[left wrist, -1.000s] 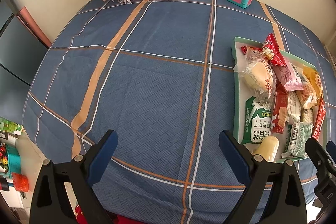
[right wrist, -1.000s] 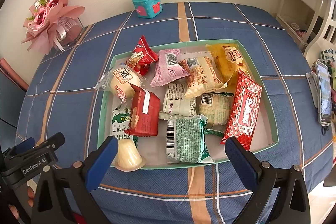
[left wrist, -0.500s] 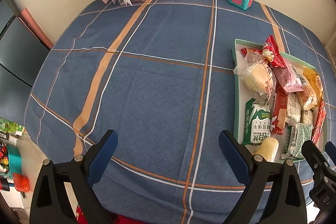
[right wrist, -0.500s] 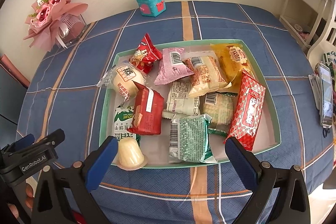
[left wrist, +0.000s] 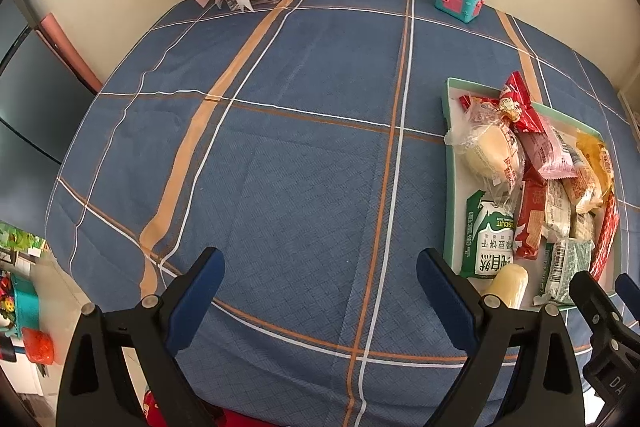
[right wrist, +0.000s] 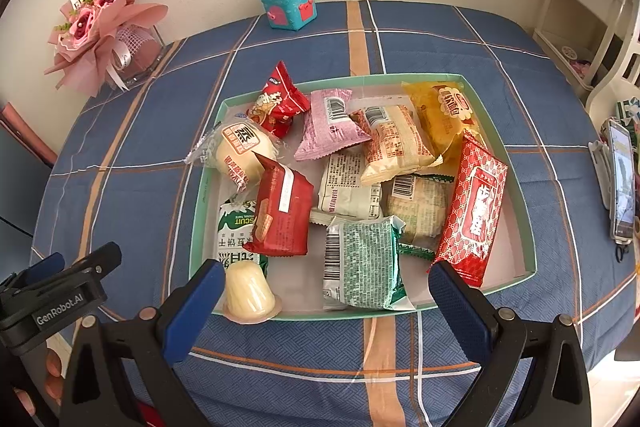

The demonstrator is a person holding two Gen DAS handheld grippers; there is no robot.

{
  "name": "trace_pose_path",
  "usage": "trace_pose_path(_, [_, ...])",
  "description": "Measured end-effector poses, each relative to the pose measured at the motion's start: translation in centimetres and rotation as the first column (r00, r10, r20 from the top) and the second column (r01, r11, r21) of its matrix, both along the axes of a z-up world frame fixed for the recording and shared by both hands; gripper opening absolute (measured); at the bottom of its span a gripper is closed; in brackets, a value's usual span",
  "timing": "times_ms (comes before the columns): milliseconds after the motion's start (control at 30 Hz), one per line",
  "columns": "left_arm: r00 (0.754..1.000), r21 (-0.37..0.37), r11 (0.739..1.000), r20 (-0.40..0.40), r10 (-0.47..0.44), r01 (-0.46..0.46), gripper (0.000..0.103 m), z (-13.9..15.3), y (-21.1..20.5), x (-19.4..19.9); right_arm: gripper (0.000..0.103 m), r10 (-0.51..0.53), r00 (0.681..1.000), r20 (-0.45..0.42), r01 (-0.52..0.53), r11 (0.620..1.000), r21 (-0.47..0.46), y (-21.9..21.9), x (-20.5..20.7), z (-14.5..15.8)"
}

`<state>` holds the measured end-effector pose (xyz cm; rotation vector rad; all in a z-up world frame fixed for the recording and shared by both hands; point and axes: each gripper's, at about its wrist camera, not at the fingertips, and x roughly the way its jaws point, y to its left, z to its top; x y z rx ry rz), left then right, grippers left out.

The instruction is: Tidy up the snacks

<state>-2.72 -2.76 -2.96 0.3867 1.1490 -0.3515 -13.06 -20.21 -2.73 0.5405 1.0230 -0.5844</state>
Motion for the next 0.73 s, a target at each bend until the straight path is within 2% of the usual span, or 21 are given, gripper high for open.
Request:
trace_pose_path(467, [1.000, -0.004, 1.000, -0.010, 0.019, -0.019, 0.097, -0.03, 0.30, 0.25, 0.103, 0.003, 1.000, -0.002, -0.003, 1.000, 0.002, 0.03, 0.01, -0.09])
trace_pose_path(733, [1.000, -0.033, 0.999, -0.009, 0.029, -0.029, 0.097, 0.34, 0.66, 0.20, 0.103, 0.009, 1.000, -0.004, -0.009, 1.000, 0.003, -0.12, 0.09, -0.05])
